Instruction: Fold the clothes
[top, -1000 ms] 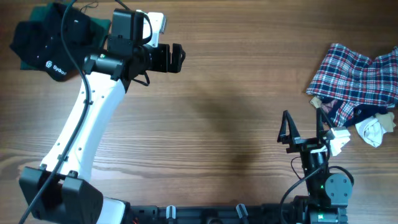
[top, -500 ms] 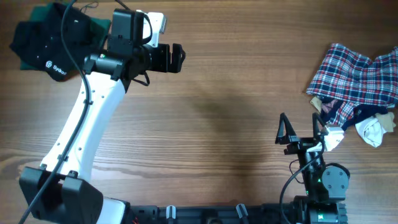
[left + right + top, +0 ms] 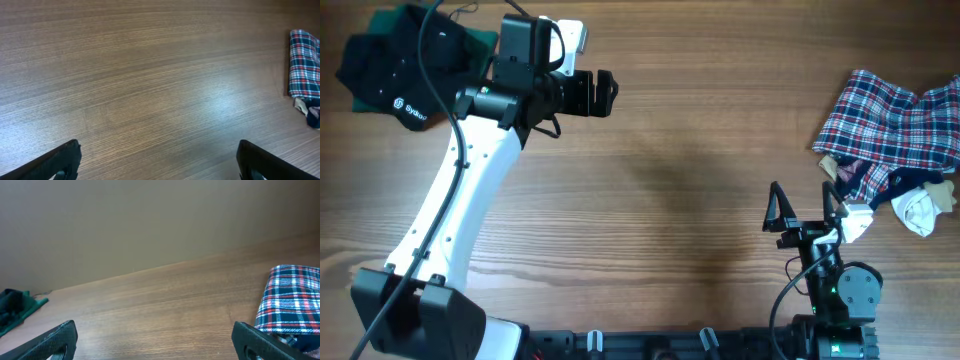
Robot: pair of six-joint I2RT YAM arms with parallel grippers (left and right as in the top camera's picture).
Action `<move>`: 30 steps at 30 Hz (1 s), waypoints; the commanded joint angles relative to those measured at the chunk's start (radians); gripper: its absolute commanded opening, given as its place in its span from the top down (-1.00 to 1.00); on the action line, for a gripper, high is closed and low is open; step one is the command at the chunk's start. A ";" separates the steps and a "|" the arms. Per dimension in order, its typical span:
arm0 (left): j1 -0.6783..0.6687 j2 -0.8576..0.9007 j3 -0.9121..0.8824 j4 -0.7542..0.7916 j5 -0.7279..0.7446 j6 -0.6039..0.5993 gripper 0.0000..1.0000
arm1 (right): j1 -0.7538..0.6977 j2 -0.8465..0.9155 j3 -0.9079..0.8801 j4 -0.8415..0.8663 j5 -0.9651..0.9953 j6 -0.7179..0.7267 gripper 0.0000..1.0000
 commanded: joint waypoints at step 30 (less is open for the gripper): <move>-0.003 -0.493 -0.588 0.235 -0.070 0.001 -1.00 | 0.000 -0.013 -0.001 0.004 0.021 -0.017 -0.99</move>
